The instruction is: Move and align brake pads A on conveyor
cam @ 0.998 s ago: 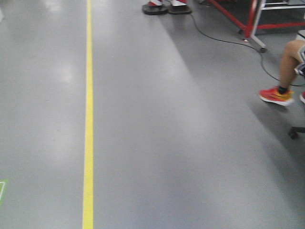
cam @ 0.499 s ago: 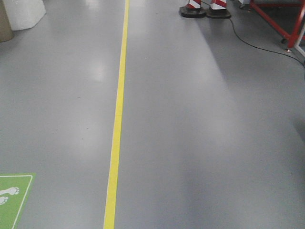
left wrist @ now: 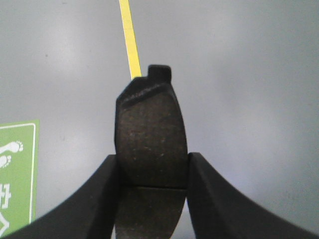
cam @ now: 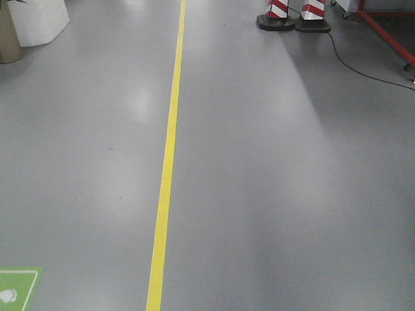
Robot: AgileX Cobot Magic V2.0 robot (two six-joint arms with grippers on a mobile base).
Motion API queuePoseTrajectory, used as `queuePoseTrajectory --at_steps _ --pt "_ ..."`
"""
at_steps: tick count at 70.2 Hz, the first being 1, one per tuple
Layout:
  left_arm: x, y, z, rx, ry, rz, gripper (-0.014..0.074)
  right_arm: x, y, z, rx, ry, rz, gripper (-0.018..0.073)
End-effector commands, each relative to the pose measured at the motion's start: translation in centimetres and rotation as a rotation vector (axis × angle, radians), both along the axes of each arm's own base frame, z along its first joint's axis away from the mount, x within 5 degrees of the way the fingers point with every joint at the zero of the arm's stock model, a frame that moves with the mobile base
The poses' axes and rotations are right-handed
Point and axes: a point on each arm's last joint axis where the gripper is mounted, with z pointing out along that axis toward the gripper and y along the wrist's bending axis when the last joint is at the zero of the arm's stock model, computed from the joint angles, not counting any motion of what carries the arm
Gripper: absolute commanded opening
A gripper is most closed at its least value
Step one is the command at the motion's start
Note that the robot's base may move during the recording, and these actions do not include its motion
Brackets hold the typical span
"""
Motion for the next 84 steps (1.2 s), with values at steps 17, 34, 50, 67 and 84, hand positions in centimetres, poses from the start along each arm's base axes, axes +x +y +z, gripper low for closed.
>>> queuePoseTrajectory --at_steps 17,34,50,67,84 --pt "0.39 -0.13 1.42 -0.029 -0.101 0.006 -0.0006 0.50 -0.01 1.48 -0.008 -0.105 0.005 0.0008" --pt "0.39 -0.13 1.42 -0.029 -0.101 0.006 -0.0006 0.50 -0.01 1.48 -0.008 -0.105 0.005 0.0008" --pt "0.39 -0.13 1.42 -0.029 -0.101 0.006 -0.0006 0.50 -0.01 1.48 -0.008 -0.105 0.005 0.0008" --pt "0.39 -0.13 1.42 -0.029 -0.101 0.006 -0.0006 0.50 -0.01 1.48 -0.008 -0.105 0.005 0.0008" --pt "0.39 -0.13 1.42 -0.029 -0.101 0.006 -0.0006 0.50 -0.01 1.48 -0.008 -0.105 0.005 0.0008"
